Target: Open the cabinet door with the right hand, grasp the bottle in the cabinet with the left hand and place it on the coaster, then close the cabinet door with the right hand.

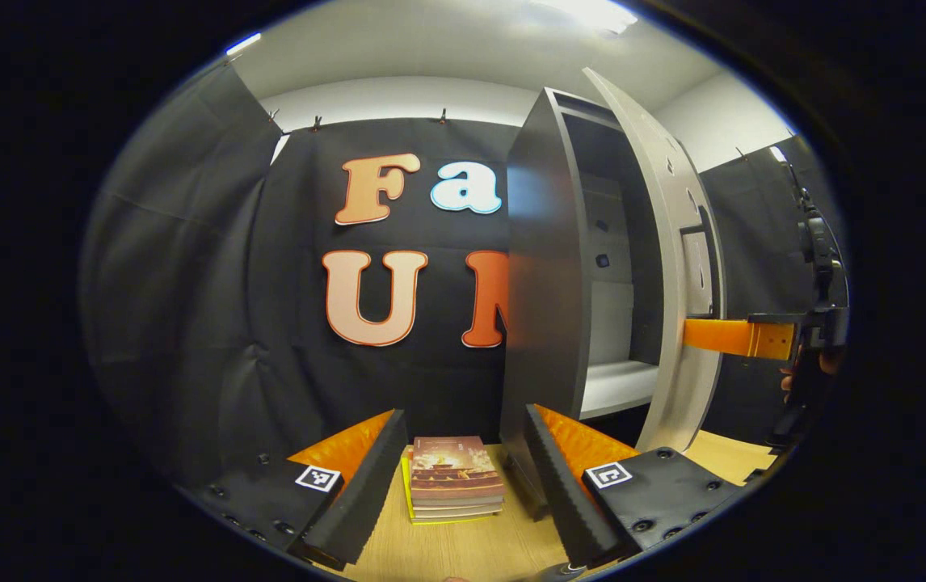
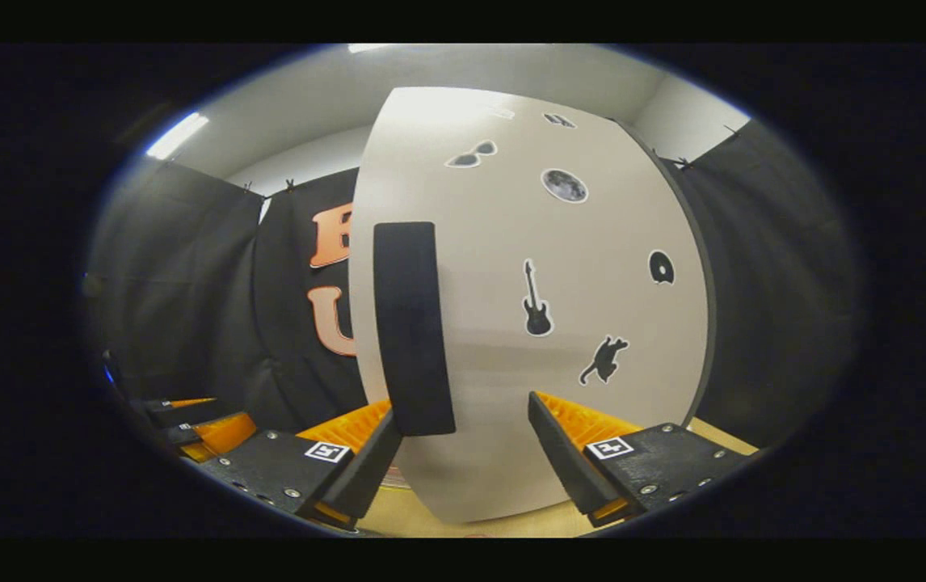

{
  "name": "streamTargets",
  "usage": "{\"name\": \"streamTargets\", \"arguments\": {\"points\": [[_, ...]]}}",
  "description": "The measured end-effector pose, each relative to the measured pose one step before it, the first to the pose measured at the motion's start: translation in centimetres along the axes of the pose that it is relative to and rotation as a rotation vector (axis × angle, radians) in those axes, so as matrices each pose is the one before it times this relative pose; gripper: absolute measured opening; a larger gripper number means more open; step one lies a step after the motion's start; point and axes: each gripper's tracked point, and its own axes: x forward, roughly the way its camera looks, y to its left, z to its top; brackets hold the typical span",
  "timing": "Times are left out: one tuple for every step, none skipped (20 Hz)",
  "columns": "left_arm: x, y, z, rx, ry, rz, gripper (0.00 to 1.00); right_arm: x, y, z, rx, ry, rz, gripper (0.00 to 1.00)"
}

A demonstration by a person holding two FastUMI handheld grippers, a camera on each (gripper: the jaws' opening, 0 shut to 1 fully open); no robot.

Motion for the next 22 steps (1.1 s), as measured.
{"name": "streamTargets", "arguments": {"points": [[0.082, 0.107, 0.059, 0.00268, 0.00051, 0.00960, 0.95, 0.600, -0.044, -0.198, 0.02121, 0.00366, 0.01968, 0.87], [0.008, 0.181, -0.166, 0.00320, 0.00410, 0.01161, 0.95, 0.510, 0.132, -0.181, 0.01569, 0.00436, 0.01646, 0.92], [-0.023, 0.095, -0.167, 0.00482, 0.00571, 0.00901, 0.95, 0.553, 0.017, -0.138, 0.01493, 0.00307, 0.01540, 0.91], [0.111, 0.233, -0.094, 0.00616, 0.00311, 0.01198, 0.95, 0.369, -0.221, -0.135, 0.01136, 0.00489, 0.00323, 0.91], [-0.046, 0.125, -0.001, 0.00486, 0.00089, 0.01334, 0.95, 0.531, -0.172, -0.118, -0.00101, -0.00903, 0.00297, 0.92], [-0.014, 0.196, -0.104, -0.00049, 0.00166, 0.01132, 0.95, 0.204, -0.018, -0.262, -0.01166, -0.00499, 0.00015, 0.92], [0.026, 0.096, -0.144, -0.00295, 0.00458, 0.00835, 0.95, 0.354, 0.302, -0.219, -0.01315, -0.00559, 0.00102, 0.93], [-0.015, 0.073, -0.201, -0.00113, 0.00495, 0.01233, 0.94, 0.345, 0.030, -0.290, -0.01110, -0.00535, 0.00130, 0.93], [-0.110, 0.203, -0.244, -0.00007, 0.00889, 0.01307, 0.95, 0.483, 0.032, -0.225, -0.00725, -0.00320, 0.00143, 0.93], [0.092, 0.077, -0.319, -0.00137, 0.00774, 0.00926, 0.95, 0.168, 0.011, -0.116, -0.00542, 0.00067, 0.00448, 0.93], [-0.049, 0.041, -0.054, -0.00271, 0.00213, 0.00831, 0.95, -0.076, -0.027, 0.112, -0.00356, -0.00070, 0.00512, 0.94], [0.024, 0.193, -0.019, -0.00062, 0.00301, 0.01200, 0.95, -0.004, -0.039, 0.012, 0.00049, -0.00117, 0.00320, 0.94], [-0.034, 0.227, -0.031, 0.00246, 0.00208, 0.01280, 0.95, 0.045, 0.038, -0.004, 0.00130, -0.00269, 0.00227, 0.94], [-0.040, 0.115, -0.069, 0.00251, 0.00178, 0.01130, 0.95, 0.130, -0.007, -0.051, -0.00078, -0.00205, 0.00274, 0.94], [0.013, -0.041, -0.009, -0.00016, -0.00201, 0.00587, 0.95, 0.309, -0.037, -0.064, -0.00100, -0.00190, 0.00434, 0.94], [0.045, 0.074, 0.095, 0.00044, 0.00043, 0.00729, 0.95, 0.244, -0.066, -0.089, 0.00025, -0.00076, 0.00411, 0.95], [0.003, -0.009, -0.002, -0.00066, 0.00023, 0.00419, 0.95, 0.313, -0.067, -0.122, 0.00278, -0.00146, 0.00481, 0.95], [0.108, -0.041, 0.102, -0.00004, -0.00150, 0.00541, 0.95, 0.247, -0.037, -0.144, 0.00588, 0.00136, 0.00582, 0.95], [-0.097, -0.015, 0.119, -0.00026, -0.00330, 0.00711, 0.95, 0.135, -0.071, -0.095, 0.00351, -0.00128, 0.00419, 0.95], [-0.046, -0.125, 0.113, -0.00143, -0.00311, 0.00321, 0.95, 0.097, -0.034, -0.084, 0.00060, -0.00003, 0.00482, 0.94], [-0.047, -0.080, 0.172, -0.00082, -0.00285, 0.00454, 0.95, 0.007, -0.055, -0.054, -0.00271, -0.00223, 0.00467, 0.95], [0.023, -0.007, 0.102, 0.00081, -0.00224, 0.00322, 0.95, -0.053, -0.026, -0.010, -0.00508, -0.00101, 0.00269, 0.94]]}}
